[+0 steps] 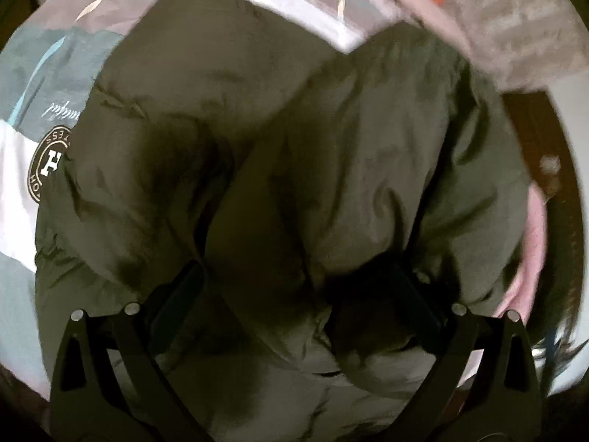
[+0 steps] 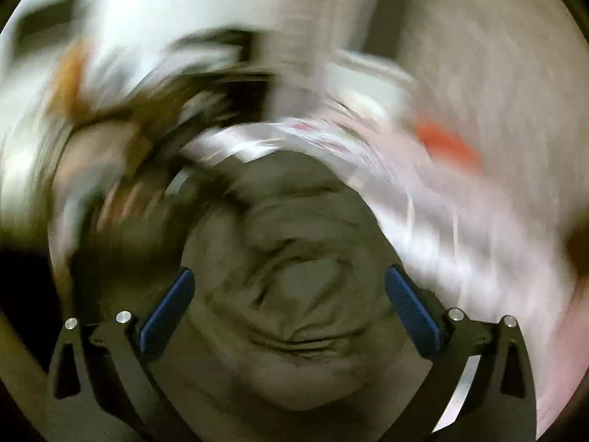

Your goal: Fold large clothes

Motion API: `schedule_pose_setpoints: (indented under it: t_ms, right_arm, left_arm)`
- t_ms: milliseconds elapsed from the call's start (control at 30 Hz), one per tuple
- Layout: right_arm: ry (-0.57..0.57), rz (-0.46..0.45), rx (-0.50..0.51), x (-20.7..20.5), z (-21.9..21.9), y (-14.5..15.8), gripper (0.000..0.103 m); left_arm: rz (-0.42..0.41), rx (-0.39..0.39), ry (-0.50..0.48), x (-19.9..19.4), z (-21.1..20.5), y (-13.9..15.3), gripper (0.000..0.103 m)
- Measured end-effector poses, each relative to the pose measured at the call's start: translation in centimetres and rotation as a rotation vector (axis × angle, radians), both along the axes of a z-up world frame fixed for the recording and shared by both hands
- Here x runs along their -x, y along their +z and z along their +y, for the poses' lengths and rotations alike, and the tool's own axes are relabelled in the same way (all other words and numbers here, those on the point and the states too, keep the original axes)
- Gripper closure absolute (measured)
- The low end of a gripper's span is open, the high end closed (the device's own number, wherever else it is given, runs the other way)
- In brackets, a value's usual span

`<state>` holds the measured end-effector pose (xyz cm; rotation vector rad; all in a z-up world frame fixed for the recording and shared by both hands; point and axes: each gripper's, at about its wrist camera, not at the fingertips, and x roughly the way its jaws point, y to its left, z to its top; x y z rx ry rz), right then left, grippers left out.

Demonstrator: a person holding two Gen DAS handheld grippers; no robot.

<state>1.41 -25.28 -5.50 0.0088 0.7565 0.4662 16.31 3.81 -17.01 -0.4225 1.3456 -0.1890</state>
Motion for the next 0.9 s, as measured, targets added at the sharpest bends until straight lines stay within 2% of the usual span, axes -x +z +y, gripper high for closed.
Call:
schedule_pose_setpoints:
  t_ms: [33,67,133,167,300,367,433,467,567,667,700,800,833,900]
  right_arm:
    - [-0.021,0.076,-0.026,-1.2,0.0,-0.5,0.001]
    - [-0.028,0.155,-0.008,-2.2,0.4,-1.5,0.002]
    - [-0.074,0.335,0.087,-4.3,1.1,-4.5,0.003]
    - [-0.126,0.416,0.1,-5.0,0.7,-6.2,0.004]
    - [-0.343,0.705,-0.104,-5.9,-3.0,-12.1,0.004]
    - [-0.416,0.762,-0.205,-5.7,-3.5,-13.6,0.004]
    - [-0.449,0.752,-0.319,-6.2,-3.4,-14.1,0.008]
    - [-0.46,0.73,-0.354,-6.8,-3.3,-13.9,0.016]
    - [-0.489,0.594,-0.362,-9.4,-3.0,-11.7,0.026]
    - [-0.532,0.443,-0.397,-11.5,-2.9,-9.0,0.028]
    - [-0.543,0.421,-0.408,-12.0,-2.7,-9.0,0.028]
    - [-0.57,0.447,-0.363,-14.9,-2.2,-9.3,0.027]
    - [-0.583,0.48,-0.341,-15.7,-2.1,-9.7,0.027]
    - [-0.667,0.495,-0.335,-14.0,-4.5,-9.3,0.027]
  left_arm:
    - [0.012,-0.025,-0.029,0.2,-0.7,-0.4,0.002]
    - [0.025,-0.062,-0.067,0.5,-1.7,-0.8,0.002]
    - [0.03,-0.14,-0.121,1.2,-3.1,-1.1,0.002]
    - [0.022,-0.167,-0.139,1.5,-3.7,-1.0,0.002]
    - [-0.007,-0.223,-0.179,2.4,-4.8,-0.3,0.002]
    - [0.0,-0.231,-0.176,2.5,-5.0,-0.2,0.002]
    - [0.009,-0.231,-0.154,2.4,-4.9,-0.4,0.002]
    - [0.01,-0.227,-0.146,2.2,-4.8,-0.6,0.002]
    - [0.011,-0.201,-0.101,1.7,-4.7,-1.1,0.002]
    - [-0.015,-0.16,-0.032,-0.2,-5.2,-1.5,0.002]
    - [-0.035,-0.159,-0.016,-0.8,-5.4,-1.4,0.002]
    - [-0.093,-0.189,-0.007,-3.4,-7.2,-1.7,0.002]
    - [-0.086,-0.193,-0.019,-3.9,-7.3,-1.9,0.002]
    - [-0.028,-0.164,-0.004,-4.2,-6.6,-2.2,0.002]
